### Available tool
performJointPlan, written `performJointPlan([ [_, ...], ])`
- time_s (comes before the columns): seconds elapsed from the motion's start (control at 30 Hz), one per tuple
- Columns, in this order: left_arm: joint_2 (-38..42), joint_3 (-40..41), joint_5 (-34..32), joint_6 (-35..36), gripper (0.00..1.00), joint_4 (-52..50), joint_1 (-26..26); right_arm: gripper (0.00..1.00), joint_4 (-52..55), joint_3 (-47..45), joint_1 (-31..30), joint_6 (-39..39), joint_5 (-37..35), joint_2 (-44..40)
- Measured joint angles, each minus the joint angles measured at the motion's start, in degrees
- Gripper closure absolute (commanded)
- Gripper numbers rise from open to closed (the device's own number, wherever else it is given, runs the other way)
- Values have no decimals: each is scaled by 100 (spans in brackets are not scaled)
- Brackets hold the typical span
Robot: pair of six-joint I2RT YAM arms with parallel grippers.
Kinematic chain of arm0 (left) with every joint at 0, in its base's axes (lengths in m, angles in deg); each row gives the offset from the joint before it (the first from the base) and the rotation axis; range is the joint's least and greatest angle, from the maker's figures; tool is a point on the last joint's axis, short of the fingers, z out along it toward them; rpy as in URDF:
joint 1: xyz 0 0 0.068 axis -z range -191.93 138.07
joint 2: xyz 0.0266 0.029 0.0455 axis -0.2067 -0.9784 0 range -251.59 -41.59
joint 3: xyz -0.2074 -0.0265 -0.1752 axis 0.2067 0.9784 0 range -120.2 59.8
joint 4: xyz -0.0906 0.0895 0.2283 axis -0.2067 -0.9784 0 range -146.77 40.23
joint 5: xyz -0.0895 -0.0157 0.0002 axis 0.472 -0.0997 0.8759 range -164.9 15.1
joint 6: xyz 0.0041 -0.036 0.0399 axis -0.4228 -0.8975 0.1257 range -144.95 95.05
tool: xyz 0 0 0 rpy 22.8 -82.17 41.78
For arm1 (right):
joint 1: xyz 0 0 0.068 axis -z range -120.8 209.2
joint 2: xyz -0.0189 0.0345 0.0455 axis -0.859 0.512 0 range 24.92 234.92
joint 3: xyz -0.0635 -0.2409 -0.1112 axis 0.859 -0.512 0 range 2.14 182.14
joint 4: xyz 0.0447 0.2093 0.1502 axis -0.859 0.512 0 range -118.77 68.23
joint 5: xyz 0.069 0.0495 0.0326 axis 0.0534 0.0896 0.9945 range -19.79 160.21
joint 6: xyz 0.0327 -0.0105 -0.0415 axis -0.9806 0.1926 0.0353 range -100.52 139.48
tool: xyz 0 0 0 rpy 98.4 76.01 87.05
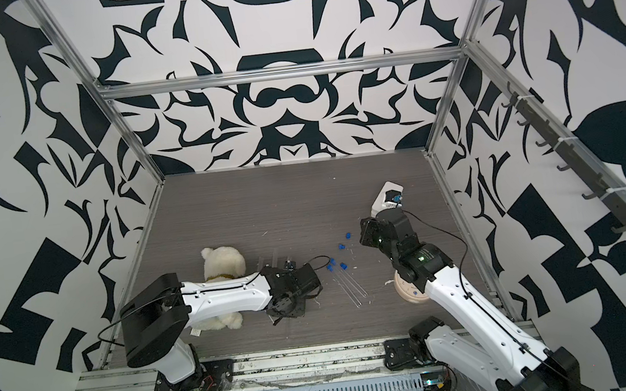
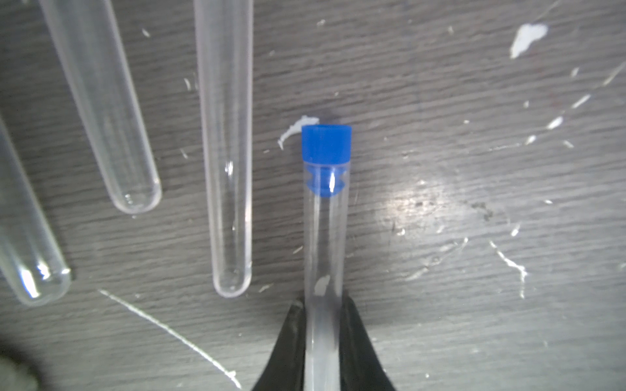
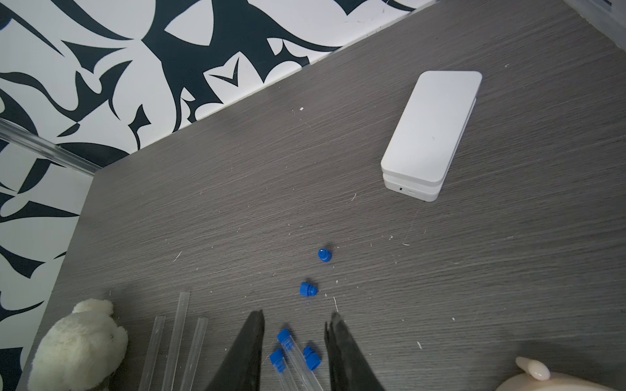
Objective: Remove stoppers from test tubes
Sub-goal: Pick up the test tube at the center of the board.
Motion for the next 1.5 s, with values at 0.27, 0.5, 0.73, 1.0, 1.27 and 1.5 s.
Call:
performJointPlan([
  [0.27,293,-28,-319,282,85,-20,-2,67,-4,0,0,-42,151,0],
  [0.5,1633,-31,-994,876,84,509,-2,68,-153,-42,0,-166,330,0],
  [0.73,2406,284,-1174,1589,84,1296,-2,70,-911,-131,-9,-426,1239,358],
  [1.0,2621,557,-820,2122,84,1978,-2,70,-1971,-98,-732,-608,1998,1272],
  [1.27,2621,573,-520,2343,84,2240,-2,68,-2618,-13,-1185,-758,2271,1845],
  [1.5,2621,573,-422,2404,84,2282,-2,68,-2868,13,-1204,-920,2337,1849],
])
